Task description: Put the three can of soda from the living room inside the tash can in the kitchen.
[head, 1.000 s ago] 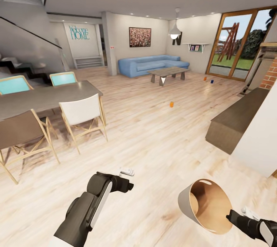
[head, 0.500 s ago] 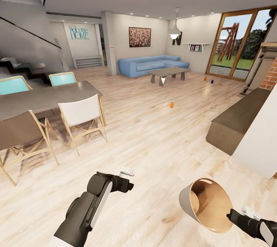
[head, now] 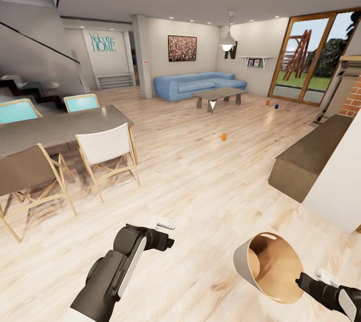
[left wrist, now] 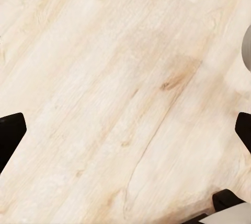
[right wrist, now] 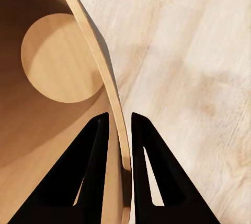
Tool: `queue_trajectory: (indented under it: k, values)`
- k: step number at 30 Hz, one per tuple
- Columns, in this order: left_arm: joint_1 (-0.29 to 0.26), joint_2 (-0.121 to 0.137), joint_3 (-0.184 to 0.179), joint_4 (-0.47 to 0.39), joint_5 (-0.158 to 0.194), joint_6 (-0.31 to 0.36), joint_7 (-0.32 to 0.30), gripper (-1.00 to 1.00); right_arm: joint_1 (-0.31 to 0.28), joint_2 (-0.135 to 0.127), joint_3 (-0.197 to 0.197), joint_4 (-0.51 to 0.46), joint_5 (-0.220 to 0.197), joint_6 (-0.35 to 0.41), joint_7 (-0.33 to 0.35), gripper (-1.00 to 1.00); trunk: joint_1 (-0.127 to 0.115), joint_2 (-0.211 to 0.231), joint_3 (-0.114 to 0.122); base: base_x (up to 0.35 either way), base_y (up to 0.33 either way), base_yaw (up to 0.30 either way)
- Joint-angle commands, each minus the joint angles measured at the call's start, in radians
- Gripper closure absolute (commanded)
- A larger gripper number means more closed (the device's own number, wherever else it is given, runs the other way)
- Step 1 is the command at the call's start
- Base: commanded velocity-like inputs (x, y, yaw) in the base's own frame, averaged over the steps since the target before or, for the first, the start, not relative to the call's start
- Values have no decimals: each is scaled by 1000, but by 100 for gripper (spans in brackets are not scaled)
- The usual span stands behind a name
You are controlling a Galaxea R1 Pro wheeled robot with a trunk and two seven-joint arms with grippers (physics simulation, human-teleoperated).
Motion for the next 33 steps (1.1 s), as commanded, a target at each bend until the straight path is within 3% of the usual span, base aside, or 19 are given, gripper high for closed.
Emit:
queue_trajectory:
  k: [1,10,33]
  values:
    - [0,0,0,0,0,-1,1,-100,-1,0,-5,-1,-18,4,4,100,0,0,0,23,0,0]
    - [0,1,0,1,-3,-20,1,-100,-1,0,-8,-2,-21,10,2,100,0,0,0,167,0,-3]
    - [0,3,-2,2,-3,-23,-2,-100,-2,1,-8,-2,-22,18,2,100,0,0,22,333,13,-124]
